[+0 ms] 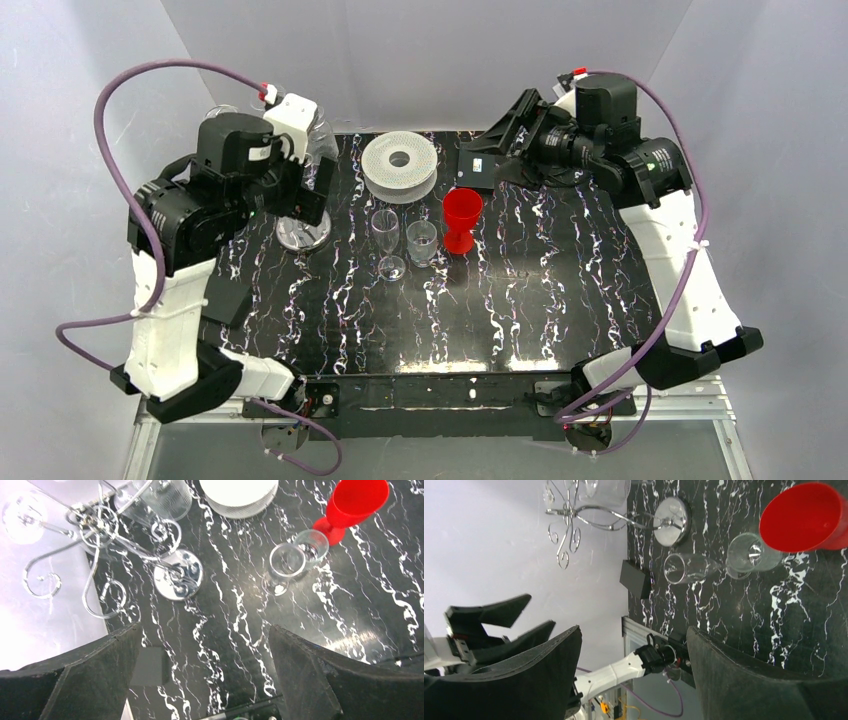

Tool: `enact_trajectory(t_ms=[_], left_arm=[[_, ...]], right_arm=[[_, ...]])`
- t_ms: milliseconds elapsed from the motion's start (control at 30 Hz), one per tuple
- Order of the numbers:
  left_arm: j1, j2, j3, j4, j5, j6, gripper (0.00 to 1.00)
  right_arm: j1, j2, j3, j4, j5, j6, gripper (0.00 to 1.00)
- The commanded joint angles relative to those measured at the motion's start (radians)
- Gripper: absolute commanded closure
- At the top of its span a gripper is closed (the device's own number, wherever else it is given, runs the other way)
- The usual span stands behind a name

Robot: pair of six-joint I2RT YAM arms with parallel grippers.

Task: Take the wine glass off the wine glass rack
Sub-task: Pick up the wine glass from the wine rack.

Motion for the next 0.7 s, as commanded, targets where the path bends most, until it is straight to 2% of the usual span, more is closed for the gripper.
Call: enact_trajectory(t_ms=[0, 100, 267, 333, 500, 667], left_arm=[[0.001, 0.064, 0.104, -0.003, -0.082, 0.073, 0.02], [0.002, 0.126, 0.150, 0.025, -0.080, 0.091, 0.02], [0.012, 0.234, 0.248, 0.057, -0.096, 0.120, 0.04], [0.020, 0.270, 0.250, 0.076, -0.107, 0.108, 0.08], [0.042, 0.361, 0.254, 0.139, -0.128, 0.084, 0.09], [0.098, 0.490, 0.408, 0.152, -0.103, 0.065, 0.12]], right_arm=[[0.060, 0.022, 0.109, -0.081, 0.046, -0.001, 0.16], [0.073, 0.002, 0.110, -0.108, 0.051, 0.012, 0.16], [0.072, -0.049, 0.031, -0.041, 0.057, -0.030, 0.16], [0.071, -0.043, 0.006, -0.033, 0.026, -0.031, 0.16], [0.074, -0.023, -0.039, -0.061, -0.075, -0.059, 0.16], [0.071, -0.036, -0.069, -0.034, -0.034, -0.100, 0.15]])
